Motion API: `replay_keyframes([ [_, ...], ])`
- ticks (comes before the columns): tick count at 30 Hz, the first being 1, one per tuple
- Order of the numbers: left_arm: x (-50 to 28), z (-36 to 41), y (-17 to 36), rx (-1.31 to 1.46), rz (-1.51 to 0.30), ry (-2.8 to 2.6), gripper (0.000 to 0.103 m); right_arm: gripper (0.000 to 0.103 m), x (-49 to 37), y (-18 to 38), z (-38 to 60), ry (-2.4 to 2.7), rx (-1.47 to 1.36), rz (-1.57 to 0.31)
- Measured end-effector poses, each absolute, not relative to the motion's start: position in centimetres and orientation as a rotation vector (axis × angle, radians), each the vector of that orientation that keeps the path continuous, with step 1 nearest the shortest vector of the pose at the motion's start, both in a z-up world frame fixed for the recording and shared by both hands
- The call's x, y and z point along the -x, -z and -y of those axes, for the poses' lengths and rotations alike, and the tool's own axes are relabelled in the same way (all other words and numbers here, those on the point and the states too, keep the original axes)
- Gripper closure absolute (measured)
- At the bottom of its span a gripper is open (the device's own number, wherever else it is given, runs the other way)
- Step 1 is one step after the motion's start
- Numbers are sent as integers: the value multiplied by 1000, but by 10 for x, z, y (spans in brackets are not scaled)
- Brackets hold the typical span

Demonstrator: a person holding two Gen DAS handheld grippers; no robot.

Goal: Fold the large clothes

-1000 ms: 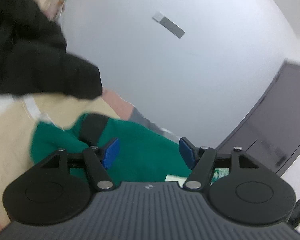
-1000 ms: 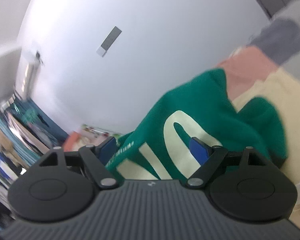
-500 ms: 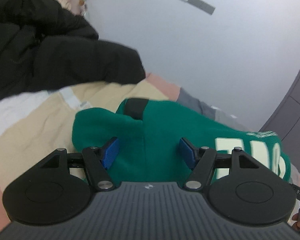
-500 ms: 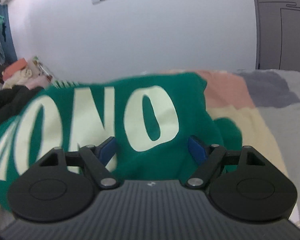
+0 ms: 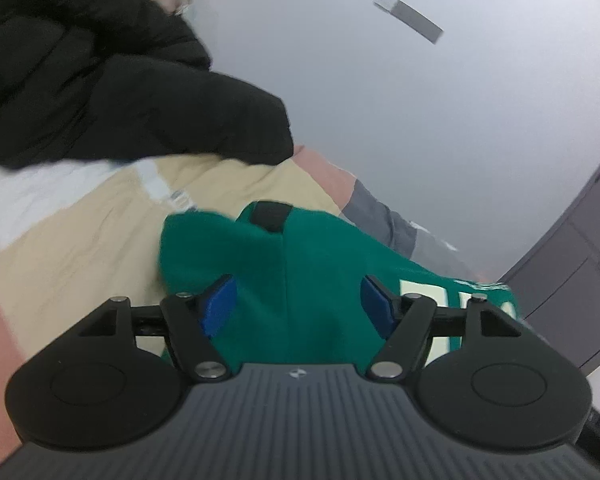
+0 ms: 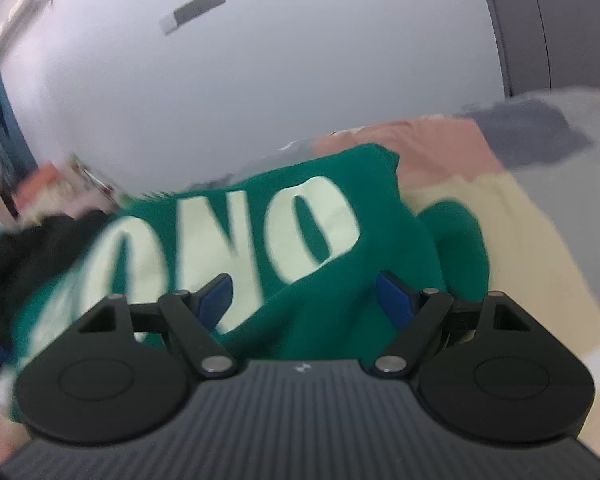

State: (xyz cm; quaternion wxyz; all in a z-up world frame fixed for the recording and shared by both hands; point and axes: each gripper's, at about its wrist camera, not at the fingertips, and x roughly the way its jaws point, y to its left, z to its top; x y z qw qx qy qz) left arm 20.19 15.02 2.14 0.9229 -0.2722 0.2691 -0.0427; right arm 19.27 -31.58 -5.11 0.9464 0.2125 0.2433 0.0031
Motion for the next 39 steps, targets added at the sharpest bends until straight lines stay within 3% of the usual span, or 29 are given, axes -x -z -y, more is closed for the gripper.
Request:
replay_keyframes([
  [7, -145, -166, -9, 721, -587, 22, 25, 21, -136, 63, 331, -65, -738, -590],
  [14, -161, -175, 37, 1005, -704, 74, 27, 22, -154, 94, 334, -112, -935, -669],
  [17, -172, -172, 50, 1064, -699, 88, 32, 40, -171, 104, 333, -96, -946, -680],
  [18, -175, -172, 51, 1072, -686, 89, 41, 54, -175, 103, 333, -97, -934, -675],
  [21, -184, -168, 32, 978, -640, 103, 61, 81, -183, 91, 331, -191, -895, -622],
  [23, -189, -168, 18, 934, -584, 146, 69, 90, -185, 79, 332, -237, -888, -575],
  [25, -194, -169, 7, 914, -509, 201, 76, 92, -185, 70, 337, -268, -914, -514],
  [30, -215, -168, 4, 876, -427, 269, 77, 95, -189, 60, 350, -247, -928, -413],
  [39, -232, -162, 17, 832, -465, 176, 76, 92, -199, 93, 341, -151, -914, -578],
])
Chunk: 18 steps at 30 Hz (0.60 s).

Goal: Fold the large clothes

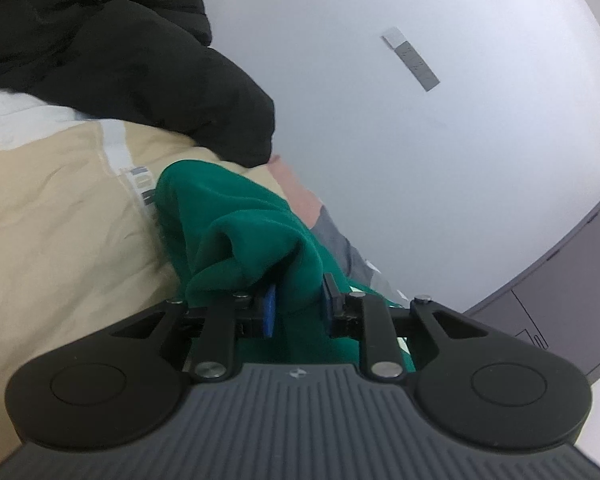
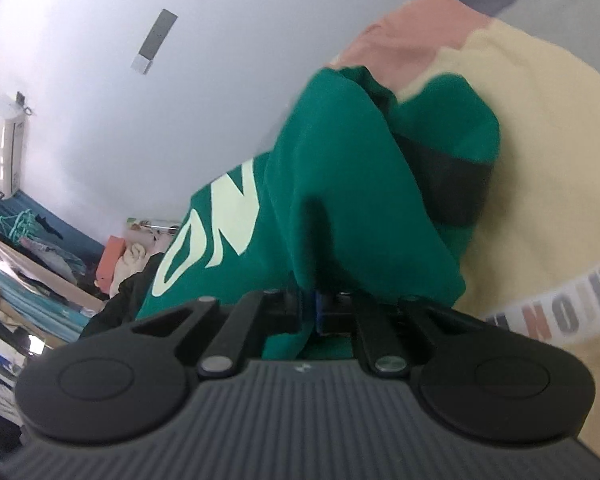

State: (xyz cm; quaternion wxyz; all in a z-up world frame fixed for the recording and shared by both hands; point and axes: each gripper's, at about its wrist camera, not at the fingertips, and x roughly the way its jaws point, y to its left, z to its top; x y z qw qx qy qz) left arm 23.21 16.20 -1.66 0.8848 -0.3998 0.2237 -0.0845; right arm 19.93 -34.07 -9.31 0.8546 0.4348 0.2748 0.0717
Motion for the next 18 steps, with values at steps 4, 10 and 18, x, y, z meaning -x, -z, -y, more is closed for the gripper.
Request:
replay_keyframes([
  [4, -222, -167, 20, 904, -519, 117, 32, 82, -187, 87, 335, -138, -932, -601],
  [10, -209, -170, 51, 1127, -597, 154, 1, 7, -172, 101, 326, -148, -987, -667],
  [18, -230, -172, 100, 1384, -625, 178, 0, 6, -197, 126, 337, -122, -1153, -588],
])
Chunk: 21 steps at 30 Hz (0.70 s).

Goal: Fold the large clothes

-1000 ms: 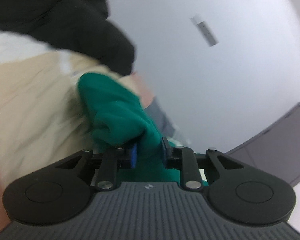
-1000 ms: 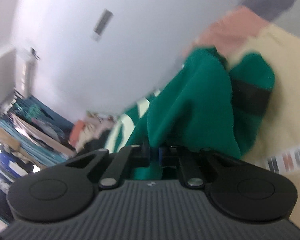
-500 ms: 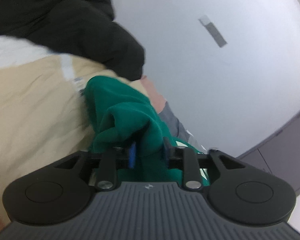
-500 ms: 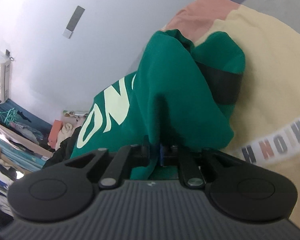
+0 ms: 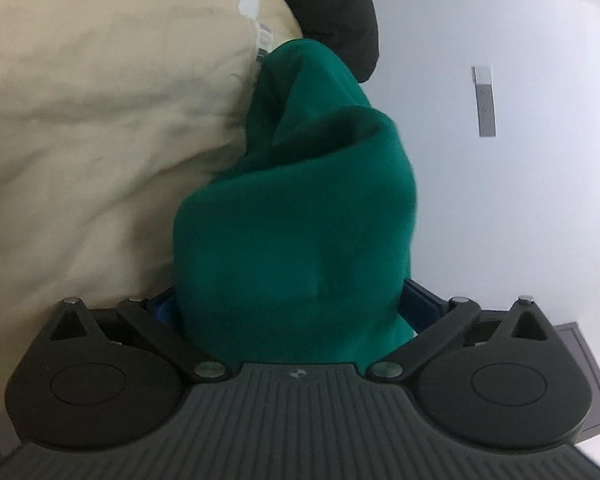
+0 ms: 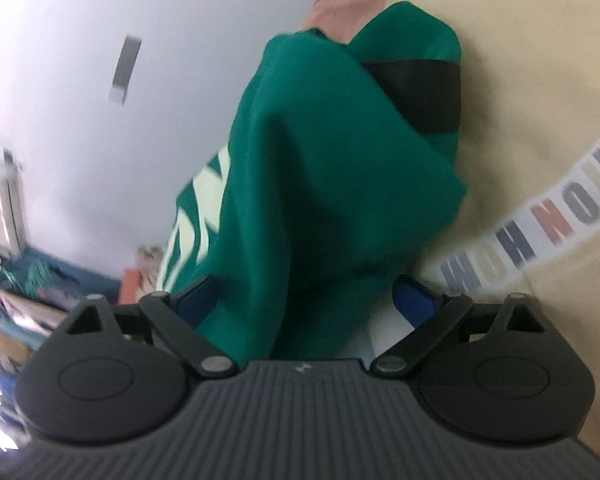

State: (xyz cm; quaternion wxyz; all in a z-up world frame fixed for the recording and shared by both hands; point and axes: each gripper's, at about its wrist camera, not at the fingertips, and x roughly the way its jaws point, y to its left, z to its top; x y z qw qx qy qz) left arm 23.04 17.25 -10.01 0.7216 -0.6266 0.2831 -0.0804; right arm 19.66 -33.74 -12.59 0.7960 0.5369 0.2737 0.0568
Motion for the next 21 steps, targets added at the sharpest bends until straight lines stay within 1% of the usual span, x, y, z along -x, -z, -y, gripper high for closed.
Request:
replay_keyframes([
  [5, -241, -174, 104, 1419, -589, 168, 0, 4, -221, 135, 344, -89, -1273, -567],
  [8, -248, -178, 109, 1454, -567, 151, 0, 3, -239, 133, 343, -49, -1281, -571],
  [9, -250, -180, 110, 1463, -563, 146, 0, 0, -244, 132, 342, -34, -1284, -573],
  [14, -262, -180, 107, 1434, -552, 138, 1, 0, -266, 127, 334, 44, -1254, -588],
  [15, -262, -180, 106, 1424, -546, 136, 3, 0, -270, 126, 332, 50, -1237, -587],
  [16, -263, -180, 105, 1404, -544, 128, 13, 0, -272, 126, 332, 48, -1219, -589],
  [17, -262, -180, 103, 1383, -549, 119, 17, 0, -276, 124, 330, 31, -1185, -591],
  [18, -263, -180, 102, 1373, -554, 118, 23, 4, -277, 123, 328, 12, -1160, -587],
  [19, -263, -181, 102, 1373, -552, 125, 33, 12, -278, 121, 325, -2, -1146, -581],
  [20, -264, -182, 100, 1376, -550, 135, 37, 27, -278, 121, 326, -19, -1131, -578],
  [21, -265, -183, 98, 1376, -550, 142, 44, 33, -278, 123, 328, -35, -1129, -580],
])
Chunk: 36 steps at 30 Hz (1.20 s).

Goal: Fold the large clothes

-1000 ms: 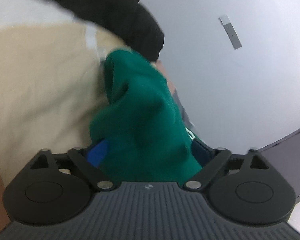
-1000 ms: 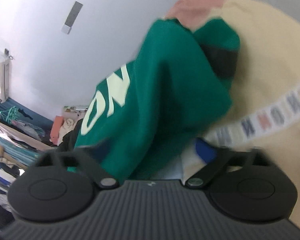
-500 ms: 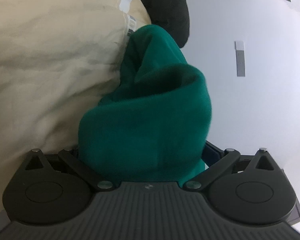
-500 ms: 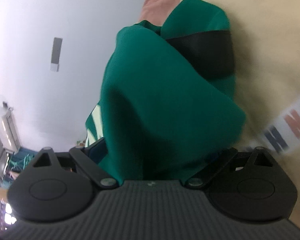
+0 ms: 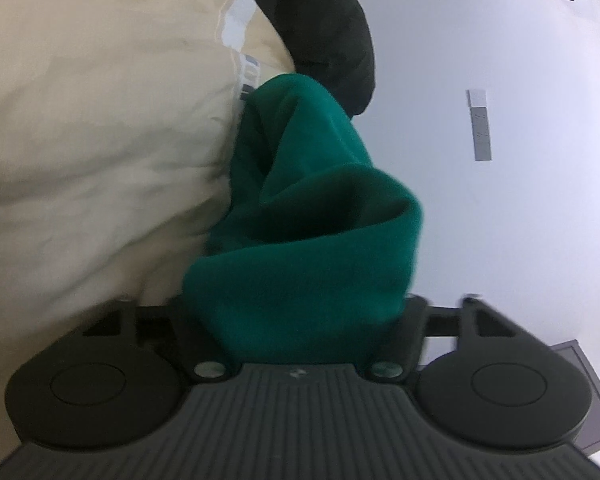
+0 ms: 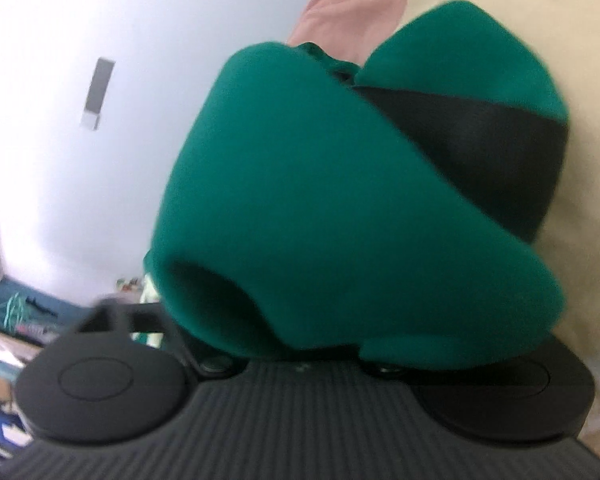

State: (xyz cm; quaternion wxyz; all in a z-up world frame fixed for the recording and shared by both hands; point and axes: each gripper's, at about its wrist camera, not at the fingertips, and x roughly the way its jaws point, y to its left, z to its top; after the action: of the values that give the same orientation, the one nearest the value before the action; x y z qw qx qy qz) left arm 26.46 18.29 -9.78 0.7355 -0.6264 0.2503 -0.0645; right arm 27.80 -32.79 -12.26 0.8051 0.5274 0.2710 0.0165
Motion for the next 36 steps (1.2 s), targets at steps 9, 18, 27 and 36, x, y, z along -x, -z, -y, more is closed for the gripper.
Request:
replay_keyframes([
  [9, -259, -183, 81, 1330, -533, 223, 65, 67, -256, 94, 336, -158, -1053, -484],
  [18, -216, -159, 39, 1251, -582, 319, 65, 67, -214, 38, 365, -220, -978, -440],
  [27, -198, -87, -21, 1238, -566, 470, 65, 67, -154, -33, 433, -220, -984, -303],
  [36, -224, 22, -66, 1173, -574, 590, 65, 67, -127, -75, 516, -140, -973, -166],
])
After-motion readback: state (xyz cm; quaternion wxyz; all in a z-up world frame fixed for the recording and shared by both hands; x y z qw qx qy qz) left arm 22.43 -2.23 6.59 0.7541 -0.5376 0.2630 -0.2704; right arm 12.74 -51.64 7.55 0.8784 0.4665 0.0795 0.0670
